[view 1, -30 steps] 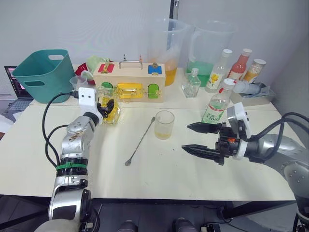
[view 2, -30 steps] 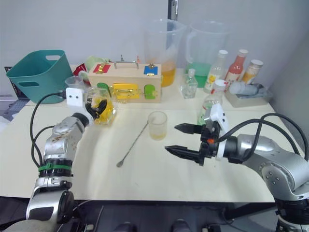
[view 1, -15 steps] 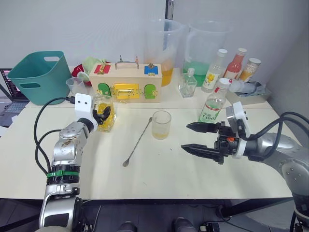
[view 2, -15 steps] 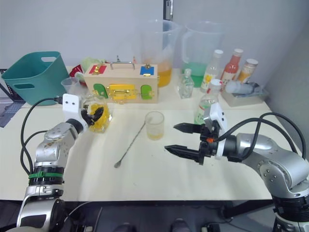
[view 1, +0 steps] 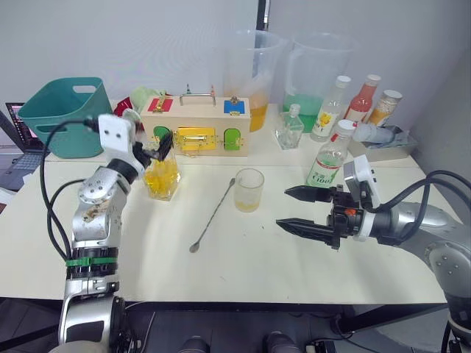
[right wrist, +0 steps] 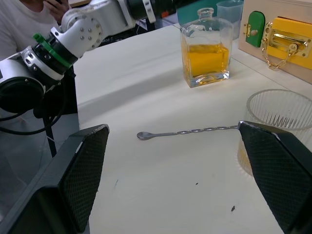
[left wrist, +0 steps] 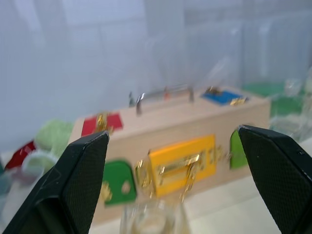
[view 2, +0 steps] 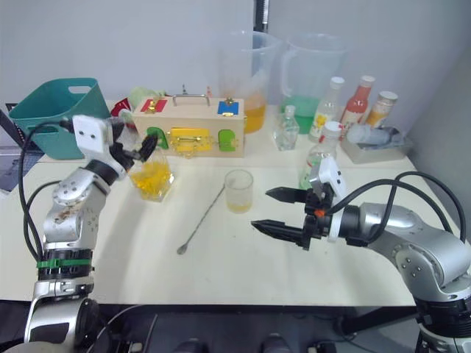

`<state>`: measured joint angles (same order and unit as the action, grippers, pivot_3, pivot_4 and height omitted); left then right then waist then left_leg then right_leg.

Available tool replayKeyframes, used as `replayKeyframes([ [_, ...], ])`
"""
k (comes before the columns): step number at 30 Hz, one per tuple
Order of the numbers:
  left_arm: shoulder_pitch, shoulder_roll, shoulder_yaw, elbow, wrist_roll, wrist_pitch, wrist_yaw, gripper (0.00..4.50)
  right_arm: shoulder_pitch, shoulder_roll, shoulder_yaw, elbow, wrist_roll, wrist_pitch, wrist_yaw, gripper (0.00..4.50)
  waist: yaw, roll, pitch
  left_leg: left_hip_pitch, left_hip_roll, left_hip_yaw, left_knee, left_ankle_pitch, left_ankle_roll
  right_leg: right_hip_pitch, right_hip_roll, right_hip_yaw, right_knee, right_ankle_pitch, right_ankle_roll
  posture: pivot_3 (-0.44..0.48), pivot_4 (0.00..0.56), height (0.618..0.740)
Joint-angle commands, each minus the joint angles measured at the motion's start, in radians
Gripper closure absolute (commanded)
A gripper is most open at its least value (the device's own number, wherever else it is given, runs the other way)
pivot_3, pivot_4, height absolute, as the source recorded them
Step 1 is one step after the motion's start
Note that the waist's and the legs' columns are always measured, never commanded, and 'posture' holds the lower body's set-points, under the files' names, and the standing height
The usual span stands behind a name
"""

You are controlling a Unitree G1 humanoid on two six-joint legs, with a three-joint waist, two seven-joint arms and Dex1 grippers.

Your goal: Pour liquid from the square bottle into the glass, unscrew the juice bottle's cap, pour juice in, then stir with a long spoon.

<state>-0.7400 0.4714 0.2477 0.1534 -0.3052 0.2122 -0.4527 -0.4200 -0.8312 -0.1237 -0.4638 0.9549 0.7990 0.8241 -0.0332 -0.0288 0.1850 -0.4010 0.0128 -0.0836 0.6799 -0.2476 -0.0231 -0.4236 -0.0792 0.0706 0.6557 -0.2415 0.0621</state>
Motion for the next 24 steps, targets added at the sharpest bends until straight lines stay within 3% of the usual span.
replayKeyframes([
  [1,-0.055,0.051,-0.012,-0.062,-0.074,0.005,-0.139,0.03,-0.024,0.0,-0.028,-0.021,0.015,0.004,-0.006,0.0,-0.001,0.0,0.0,0.001,0.0,0.0,0.0,0.0,0.0,0.0,0.0,0.0,0.0,0.0,0.0,0.0,0.15,0.74],
  [8,-0.049,0.203,-0.086,-0.116,-0.133,0.095,-0.414,0.03,-0.052,0.005,-0.024,0.0,0.013,0.017,-0.009,0.0,-0.013,0.0,0.0,0.002,0.001,0.0,-0.001,0.0,0.0,0.0,0.001,0.0,0.0,0.0,0.0,0.0,0.15,0.74],
  [11,0.017,0.262,-0.083,-0.18,-0.175,0.189,-0.469,0.03,-0.05,0.024,-0.022,0.016,-0.008,0.002,-0.021,0.0,-0.014,0.0,0.0,0.002,0.001,0.0,-0.001,0.0,0.0,0.0,0.001,0.001,-0.001,0.0,0.0,0.0,0.15,0.74],
  [15,0.196,0.347,-0.079,-0.269,-0.199,0.175,-0.604,0.03,-0.046,0.057,-0.039,0.074,-0.057,-0.042,-0.035,0.0,-0.015,0.001,0.0,0.003,0.002,0.001,-0.002,0.0,0.0,0.0,0.002,0.001,-0.001,-0.001,-0.001,0.0,0.15,0.74],
  [21,0.364,0.35,-0.015,-0.254,-0.206,0.111,-0.637,0.03,0.033,0.061,-0.056,0.078,-0.107,-0.089,-0.011,0.0,-0.001,0.001,0.0,0.002,0.002,0.001,-0.002,0.0,0.0,0.001,0.001,0.001,-0.006,-0.001,-0.002,0.0,0.15,0.74],
  [24,0.449,0.322,0.02,-0.184,-0.135,-0.01,-0.586,0.03,0.105,0.068,-0.083,0.076,-0.157,-0.146,-0.019,0.0,0.0,0.001,0.0,0.002,0.002,0.001,-0.002,0.0,0.0,0.001,0.001,0.001,-0.007,-0.001,-0.002,0.0,0.15,0.74],
])
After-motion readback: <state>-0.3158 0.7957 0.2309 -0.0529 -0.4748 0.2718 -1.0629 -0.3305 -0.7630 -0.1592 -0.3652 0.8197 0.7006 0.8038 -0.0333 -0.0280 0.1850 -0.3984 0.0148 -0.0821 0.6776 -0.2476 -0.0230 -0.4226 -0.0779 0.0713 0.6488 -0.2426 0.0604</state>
